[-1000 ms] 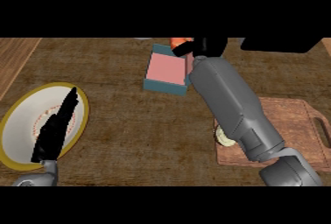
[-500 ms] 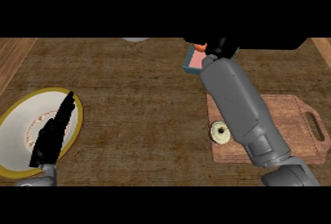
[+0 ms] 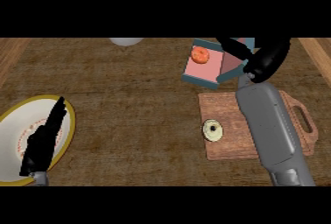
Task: Pick the squash from the cutting board and place it in the cardboard box
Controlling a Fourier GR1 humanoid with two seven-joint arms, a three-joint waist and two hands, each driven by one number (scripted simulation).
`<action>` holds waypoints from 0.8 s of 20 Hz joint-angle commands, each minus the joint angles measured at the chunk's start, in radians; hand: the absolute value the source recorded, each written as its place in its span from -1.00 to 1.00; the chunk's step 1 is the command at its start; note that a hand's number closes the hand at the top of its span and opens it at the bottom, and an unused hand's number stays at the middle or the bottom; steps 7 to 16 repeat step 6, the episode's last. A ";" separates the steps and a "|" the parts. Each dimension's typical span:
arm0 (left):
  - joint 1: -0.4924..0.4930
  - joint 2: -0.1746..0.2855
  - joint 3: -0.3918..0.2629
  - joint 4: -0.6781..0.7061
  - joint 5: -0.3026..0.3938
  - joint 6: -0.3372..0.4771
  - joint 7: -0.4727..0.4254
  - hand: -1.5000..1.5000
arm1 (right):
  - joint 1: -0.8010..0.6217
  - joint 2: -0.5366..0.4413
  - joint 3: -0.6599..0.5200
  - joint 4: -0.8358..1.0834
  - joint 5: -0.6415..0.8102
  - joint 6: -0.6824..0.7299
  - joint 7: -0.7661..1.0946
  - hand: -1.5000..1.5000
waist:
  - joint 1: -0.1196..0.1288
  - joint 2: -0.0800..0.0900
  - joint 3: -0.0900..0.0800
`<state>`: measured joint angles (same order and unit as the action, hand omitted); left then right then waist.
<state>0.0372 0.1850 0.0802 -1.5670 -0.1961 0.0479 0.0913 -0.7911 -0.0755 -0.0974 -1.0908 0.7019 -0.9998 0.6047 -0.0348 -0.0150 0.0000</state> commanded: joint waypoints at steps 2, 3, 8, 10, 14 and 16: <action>0.023 -0.002 0.006 -0.024 0.018 -0.015 0.020 0.00 | 0.267 -0.041 0.029 -0.364 -0.009 0.070 0.054 -1.00 | -0.011 -0.003 0.000; 0.001 0.003 0.012 0.014 0.007 -0.006 0.000 0.00 | 0.337 -0.045 0.054 -0.439 -0.013 0.098 0.050 -1.00 | -0.023 -0.004 -0.001; 0.031 -0.005 -0.003 -0.028 -0.007 0.000 0.006 0.00 | 0.478 -0.126 0.065 -0.647 -0.060 0.216 0.081 -1.00 | -0.011 0.000 0.000; 0.031 -0.005 -0.003 -0.028 -0.007 0.000 0.006 0.00 | 0.478 -0.126 0.065 -0.647 -0.060 0.216 0.081 -1.00 | -0.011 0.000 0.000; 0.031 -0.005 -0.003 -0.028 -0.007 0.000 0.006 0.00 | 0.478 -0.126 0.065 -0.647 -0.060 0.216 0.081 -1.00 | -0.011 0.000 0.000; 0.031 -0.005 -0.003 -0.028 -0.007 0.000 0.006 0.00 | 0.478 -0.126 0.065 -0.647 -0.060 0.216 0.081 -1.00 | -0.011 0.000 0.000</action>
